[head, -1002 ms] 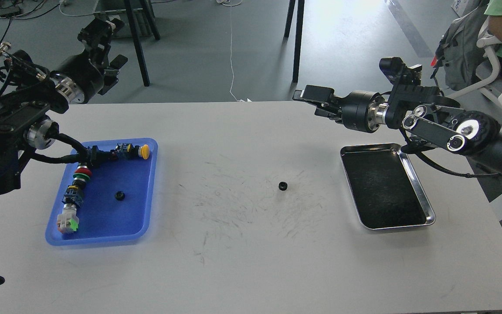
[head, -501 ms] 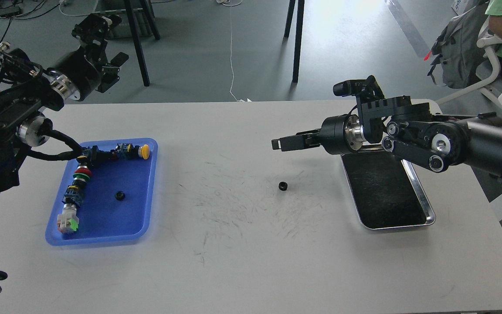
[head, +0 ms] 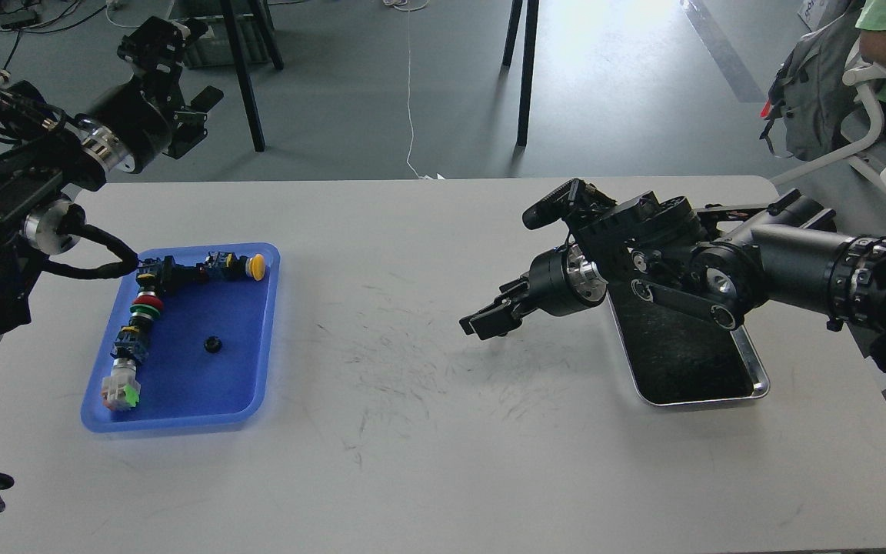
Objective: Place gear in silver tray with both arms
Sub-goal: 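Reach the right gripper down toward the black gear on the table, then close the right gripper on the black gear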
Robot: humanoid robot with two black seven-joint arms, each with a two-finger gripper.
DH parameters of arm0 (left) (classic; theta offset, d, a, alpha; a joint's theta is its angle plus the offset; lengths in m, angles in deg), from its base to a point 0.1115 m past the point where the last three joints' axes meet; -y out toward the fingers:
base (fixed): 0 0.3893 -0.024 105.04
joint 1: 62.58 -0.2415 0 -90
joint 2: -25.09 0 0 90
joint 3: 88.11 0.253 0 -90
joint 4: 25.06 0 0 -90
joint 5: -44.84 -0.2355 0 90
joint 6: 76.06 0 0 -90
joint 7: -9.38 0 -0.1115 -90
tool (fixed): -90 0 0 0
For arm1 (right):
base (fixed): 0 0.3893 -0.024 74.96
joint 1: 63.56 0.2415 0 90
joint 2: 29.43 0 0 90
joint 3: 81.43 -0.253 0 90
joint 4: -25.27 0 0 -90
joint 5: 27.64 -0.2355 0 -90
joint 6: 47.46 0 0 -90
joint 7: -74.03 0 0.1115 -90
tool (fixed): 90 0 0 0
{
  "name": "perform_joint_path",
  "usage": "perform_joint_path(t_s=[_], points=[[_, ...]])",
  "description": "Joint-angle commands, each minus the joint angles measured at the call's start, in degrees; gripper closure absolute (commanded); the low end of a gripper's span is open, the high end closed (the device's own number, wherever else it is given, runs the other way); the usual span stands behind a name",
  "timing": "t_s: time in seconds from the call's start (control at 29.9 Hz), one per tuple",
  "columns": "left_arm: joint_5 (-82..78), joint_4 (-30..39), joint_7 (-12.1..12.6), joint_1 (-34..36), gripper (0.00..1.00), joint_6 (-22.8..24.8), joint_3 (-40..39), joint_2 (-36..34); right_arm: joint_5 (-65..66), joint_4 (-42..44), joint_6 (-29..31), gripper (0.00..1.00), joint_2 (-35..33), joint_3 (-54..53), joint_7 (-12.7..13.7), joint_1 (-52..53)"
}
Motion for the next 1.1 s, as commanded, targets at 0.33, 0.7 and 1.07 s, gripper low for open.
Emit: perform_joint_path(t_s=[0.33, 0.7, 1.07], points=[[0.5, -0.1, 0.0, -0.1, 0.01, 0.0, -0.1, 0.5, 4.3, 4.2, -0.6, 0.03, 3.2, 2.7, 0.0, -0.4], [3.0, -0.1, 0.0, -0.6, 0.01, 1.0, -1.9, 1.2, 4.4, 6.5, -1.8, 0.03, 5.1, 5.6, 0.0, -0.7], [6.0, -2.7, 0.0, -1.5, 0.01, 1.0, -2.2, 3.5, 4.3, 6.6, -2.4, 0.03, 5.1, 6.4, 0.0, -0.8]])
